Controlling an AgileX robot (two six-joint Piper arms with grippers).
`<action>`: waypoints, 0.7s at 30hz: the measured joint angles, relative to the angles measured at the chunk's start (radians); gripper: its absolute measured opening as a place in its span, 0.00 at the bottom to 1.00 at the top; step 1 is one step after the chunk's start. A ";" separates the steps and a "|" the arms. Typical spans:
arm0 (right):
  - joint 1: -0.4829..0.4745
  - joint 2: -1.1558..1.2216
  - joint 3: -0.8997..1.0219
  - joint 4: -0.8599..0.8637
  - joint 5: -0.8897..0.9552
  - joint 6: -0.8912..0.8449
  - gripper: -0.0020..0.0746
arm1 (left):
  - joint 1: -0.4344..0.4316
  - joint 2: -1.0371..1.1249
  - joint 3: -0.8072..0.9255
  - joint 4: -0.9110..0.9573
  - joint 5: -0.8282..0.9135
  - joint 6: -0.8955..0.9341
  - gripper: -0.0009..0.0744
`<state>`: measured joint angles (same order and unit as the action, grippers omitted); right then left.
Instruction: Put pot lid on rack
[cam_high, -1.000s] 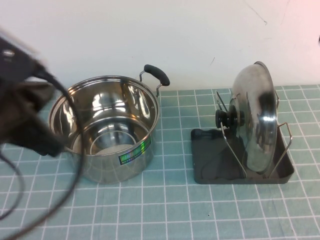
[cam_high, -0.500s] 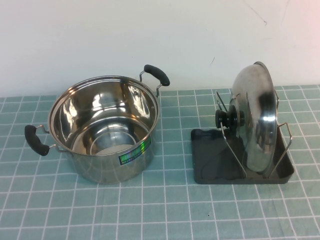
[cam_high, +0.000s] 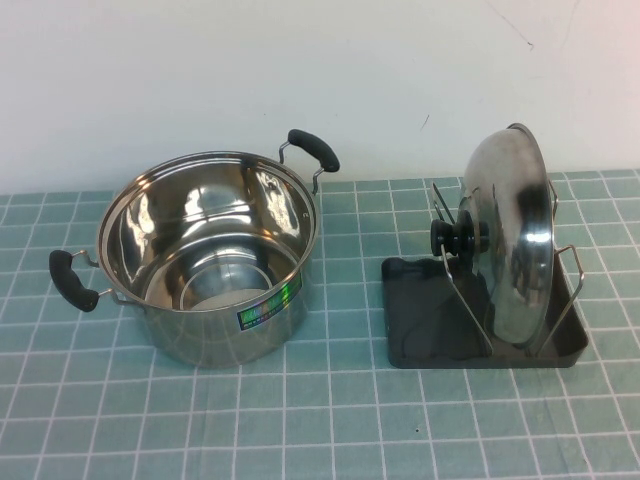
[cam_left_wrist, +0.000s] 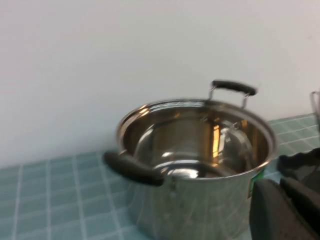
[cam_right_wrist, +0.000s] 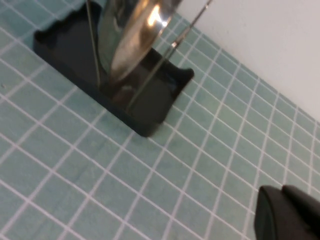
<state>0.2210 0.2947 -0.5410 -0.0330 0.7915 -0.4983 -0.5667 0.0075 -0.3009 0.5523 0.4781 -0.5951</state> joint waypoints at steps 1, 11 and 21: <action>0.000 -0.029 0.033 0.033 -0.030 0.005 0.03 | 0.000 -0.012 0.036 0.010 -0.048 0.000 0.01; 0.000 -0.083 0.151 0.102 -0.073 0.009 0.03 | 0.000 -0.021 0.153 0.037 -0.203 0.000 0.01; 0.000 -0.083 0.153 0.107 -0.071 0.009 0.03 | 0.002 -0.023 0.159 0.037 -0.210 0.000 0.01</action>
<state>0.2210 0.2119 -0.3879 0.0743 0.7208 -0.4890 -0.5646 -0.0158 -0.1418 0.5896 0.2677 -0.5951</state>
